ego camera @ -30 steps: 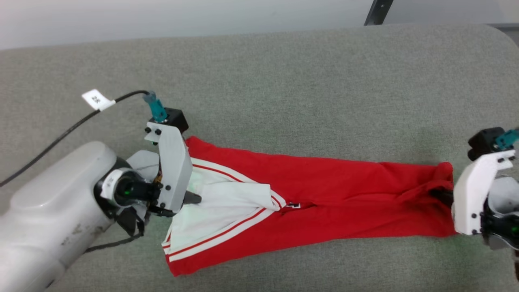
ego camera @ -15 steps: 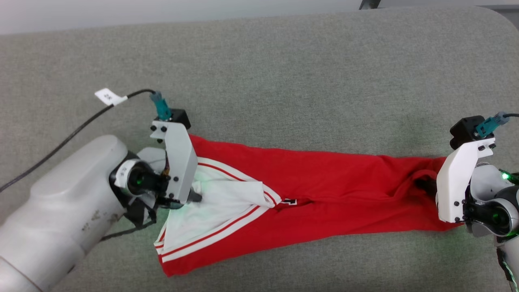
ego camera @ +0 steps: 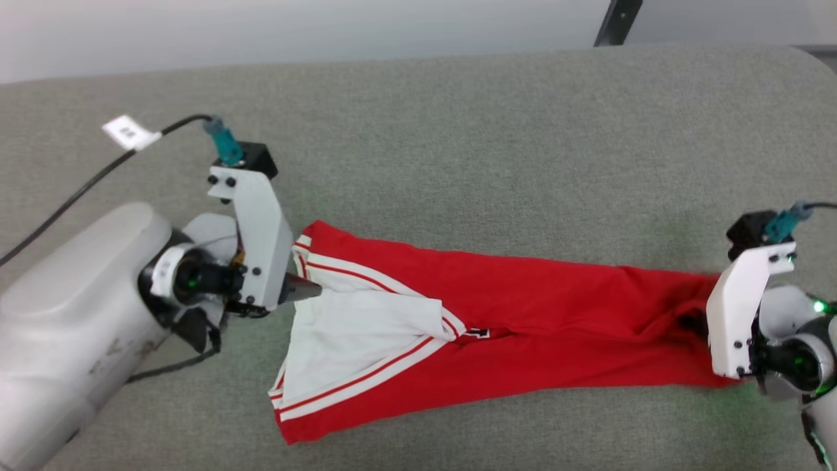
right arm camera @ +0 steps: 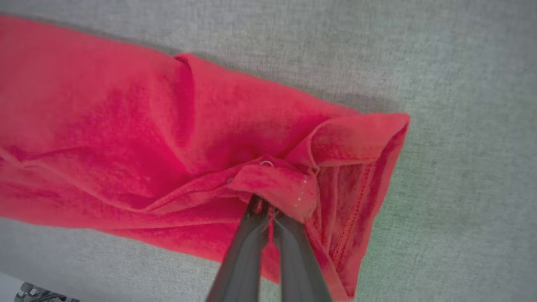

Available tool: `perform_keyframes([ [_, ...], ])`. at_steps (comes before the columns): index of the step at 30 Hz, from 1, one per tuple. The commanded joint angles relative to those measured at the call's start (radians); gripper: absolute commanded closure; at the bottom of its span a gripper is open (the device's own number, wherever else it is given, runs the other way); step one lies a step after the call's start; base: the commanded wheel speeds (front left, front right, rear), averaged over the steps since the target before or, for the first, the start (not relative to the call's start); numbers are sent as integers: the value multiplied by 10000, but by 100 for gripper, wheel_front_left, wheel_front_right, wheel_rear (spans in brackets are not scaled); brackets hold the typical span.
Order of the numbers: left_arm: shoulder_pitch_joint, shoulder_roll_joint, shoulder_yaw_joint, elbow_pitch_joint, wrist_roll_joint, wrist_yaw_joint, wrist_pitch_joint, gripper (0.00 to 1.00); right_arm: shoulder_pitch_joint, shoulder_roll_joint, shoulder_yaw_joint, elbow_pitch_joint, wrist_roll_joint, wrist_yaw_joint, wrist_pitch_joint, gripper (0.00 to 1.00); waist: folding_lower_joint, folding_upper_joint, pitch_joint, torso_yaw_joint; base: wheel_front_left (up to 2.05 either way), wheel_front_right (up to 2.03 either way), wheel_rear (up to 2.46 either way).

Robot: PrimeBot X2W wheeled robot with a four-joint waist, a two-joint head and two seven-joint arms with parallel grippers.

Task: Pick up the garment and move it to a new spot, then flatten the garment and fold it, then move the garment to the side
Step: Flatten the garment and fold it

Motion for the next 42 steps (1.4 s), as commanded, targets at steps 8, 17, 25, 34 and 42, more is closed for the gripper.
perform_keyframes([
  [8, 1093, 414, 282, -478, 40, 265, -1274, 0, 143, 287, -297, 839, -669, -14, -89, 0, 0, -1, -596, 223, 0, 0, 0],
  [17, 2326, 383, 527, -449, 249, -313, -3361, 0, 556, 69, -601, 580, -646, -14, 654, 0, 0, -1, -1790, 196, 0, 0, 0],
  [25, 3686, 454, 986, -525, 847, -979, -6543, 0, 1874, -483, -1171, -1144, -339, -14, 393, 0, 0, -1, -2549, 207, 0, 0, 0],
  [34, 5195, 558, 1631, -957, 1735, -578, -10372, 0, 3432, -709, -1158, -3443, -464, -15, -3883, 0, 0, -1, -2859, 384, 0, 0, 0],
  [42, 6672, 186, 2244, -1396, 2534, -65, -11838, 0, 4522, -715, -537, -3500, -1457, -14, -8508, 0, 0, -1, -3043, 702, 0, 0, 0],
])
